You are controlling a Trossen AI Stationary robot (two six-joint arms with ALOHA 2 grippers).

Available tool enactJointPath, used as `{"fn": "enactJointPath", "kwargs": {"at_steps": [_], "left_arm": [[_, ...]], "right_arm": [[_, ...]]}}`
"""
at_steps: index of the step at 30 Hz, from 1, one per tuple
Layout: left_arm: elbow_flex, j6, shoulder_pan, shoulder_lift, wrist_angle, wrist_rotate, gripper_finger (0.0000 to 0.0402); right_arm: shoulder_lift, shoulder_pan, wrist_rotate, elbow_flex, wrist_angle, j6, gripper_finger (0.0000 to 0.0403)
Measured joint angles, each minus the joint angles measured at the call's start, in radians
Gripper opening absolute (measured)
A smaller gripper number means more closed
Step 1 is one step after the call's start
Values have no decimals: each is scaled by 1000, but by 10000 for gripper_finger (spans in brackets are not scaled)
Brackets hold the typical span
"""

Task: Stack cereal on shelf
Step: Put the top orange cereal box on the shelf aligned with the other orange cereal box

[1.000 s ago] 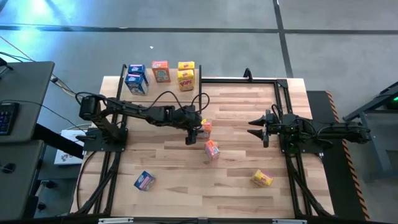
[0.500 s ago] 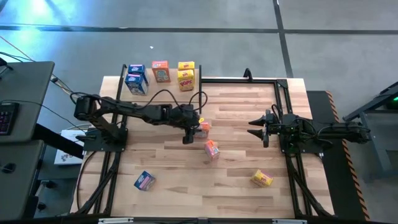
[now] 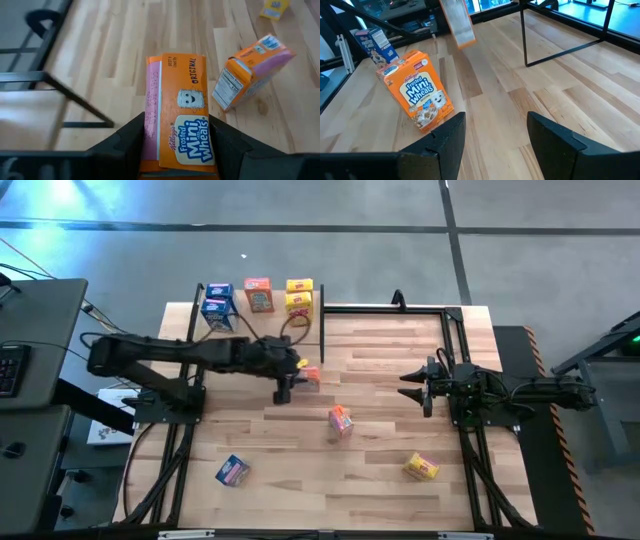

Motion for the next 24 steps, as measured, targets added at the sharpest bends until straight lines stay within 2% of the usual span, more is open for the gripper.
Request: {"fn": "enactJointPath", "kwargs": {"at_steps": [8,24], "left_arm": [[0,27,28,-171,-141,-32,160],[0,232,240,-411,-304,-34,160]], "right_arm": [[0,0,0,0,-18,0,205],[0,0,0,0,-45,0,205]]}}
